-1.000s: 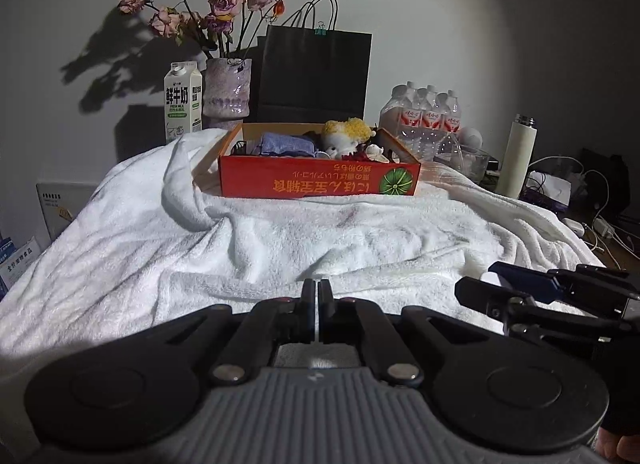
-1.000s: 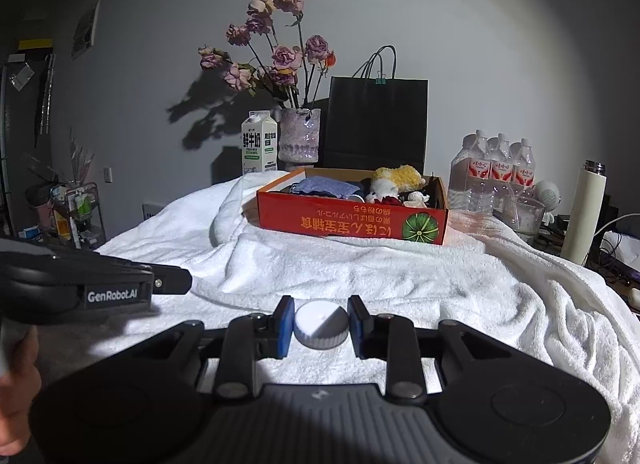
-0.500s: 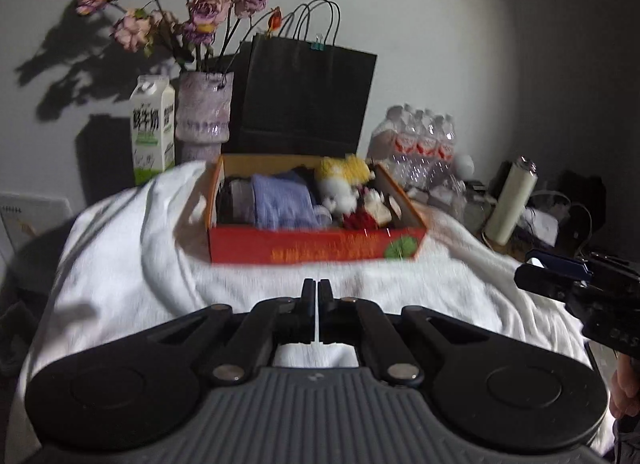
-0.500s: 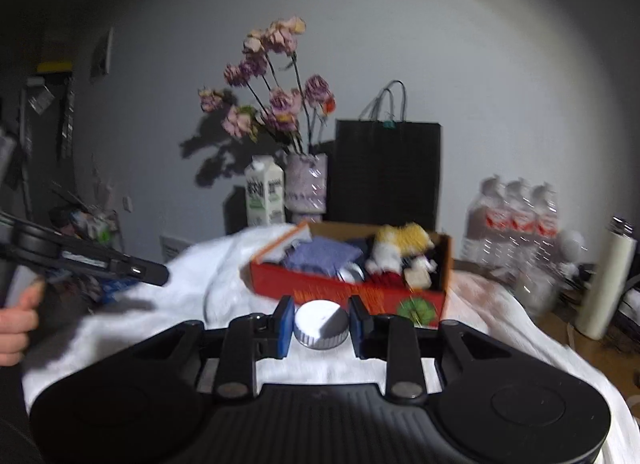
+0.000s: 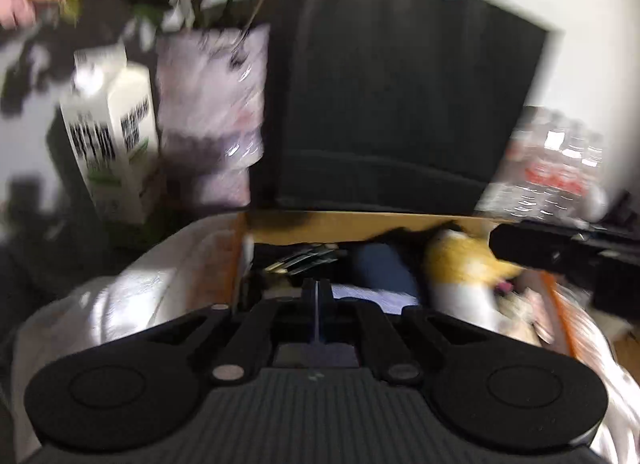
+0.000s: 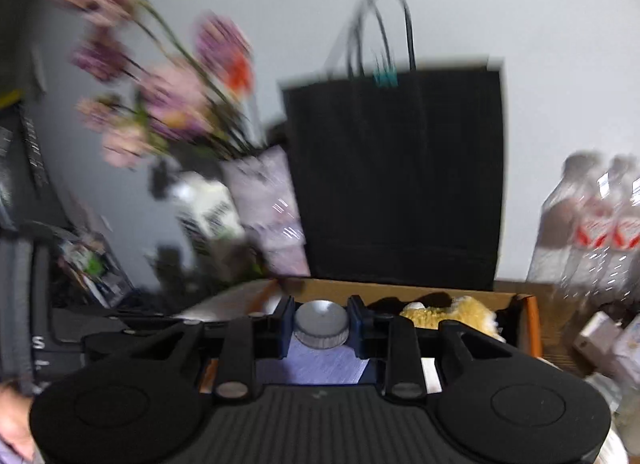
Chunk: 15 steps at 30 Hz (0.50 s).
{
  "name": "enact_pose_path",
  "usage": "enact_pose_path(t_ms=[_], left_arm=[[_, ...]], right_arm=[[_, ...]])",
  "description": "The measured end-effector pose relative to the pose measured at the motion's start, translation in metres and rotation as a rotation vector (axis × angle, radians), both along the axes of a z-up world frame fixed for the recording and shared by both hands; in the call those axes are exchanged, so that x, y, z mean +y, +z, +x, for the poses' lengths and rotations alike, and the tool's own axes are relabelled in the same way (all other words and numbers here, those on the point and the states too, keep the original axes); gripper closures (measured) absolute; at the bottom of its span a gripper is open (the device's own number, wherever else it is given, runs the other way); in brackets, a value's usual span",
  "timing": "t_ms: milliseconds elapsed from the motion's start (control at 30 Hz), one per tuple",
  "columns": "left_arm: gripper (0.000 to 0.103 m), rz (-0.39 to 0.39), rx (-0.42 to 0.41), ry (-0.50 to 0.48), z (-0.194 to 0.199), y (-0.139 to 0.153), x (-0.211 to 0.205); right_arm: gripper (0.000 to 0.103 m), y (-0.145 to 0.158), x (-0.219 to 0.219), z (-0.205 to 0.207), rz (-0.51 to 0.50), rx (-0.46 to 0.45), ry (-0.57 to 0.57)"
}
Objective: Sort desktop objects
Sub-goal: 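Carry the white cap with the right tool over the red box, then open the right tool to drop the cap into the box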
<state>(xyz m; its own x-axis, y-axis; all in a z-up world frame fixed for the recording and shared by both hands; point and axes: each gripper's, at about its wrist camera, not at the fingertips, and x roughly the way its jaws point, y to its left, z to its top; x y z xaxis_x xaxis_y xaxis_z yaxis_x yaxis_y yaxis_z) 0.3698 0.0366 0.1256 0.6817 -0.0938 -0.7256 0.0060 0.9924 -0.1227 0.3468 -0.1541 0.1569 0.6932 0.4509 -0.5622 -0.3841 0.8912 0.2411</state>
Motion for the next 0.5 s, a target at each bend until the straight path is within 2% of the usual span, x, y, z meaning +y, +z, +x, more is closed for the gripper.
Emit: enact_pose_path(t_ms=[133, 200, 300, 333, 367, 400, 500], left_arm=[[0.101, -0.016, 0.055, 0.044, 0.040, -0.033, 0.009], [0.101, -0.023, 0.054, 0.058, 0.051, -0.043, 0.013], [0.095, -0.050, 0.059, 0.067, 0.062, -0.053, 0.015], [0.078, -0.055, 0.062, 0.063, 0.064, -0.054, 0.016], [0.051, -0.054, 0.053, 0.069, 0.064, -0.053, 0.017], [0.043, -0.047, 0.023, 0.091, 0.061, -0.051, 0.017], [0.034, -0.011, -0.037, 0.067, 0.053, -0.038, 0.013]], right_arm=[[0.076, -0.043, 0.023, 0.063, -0.078, 0.099, -0.062], [0.076, -0.060, 0.028, 0.082, -0.098, 0.129, -0.076], [0.075, -0.079, 0.031, 0.098, -0.133, 0.154, -0.109], [0.075, -0.083, 0.031, 0.103, -0.139, 0.166, -0.111], [0.075, -0.086, 0.030, 0.105, -0.138, 0.177, -0.108], [0.074, -0.086, 0.029, 0.106, -0.131, 0.185, -0.103], [0.052, -0.078, 0.020, 0.104, -0.072, 0.199, -0.088]])
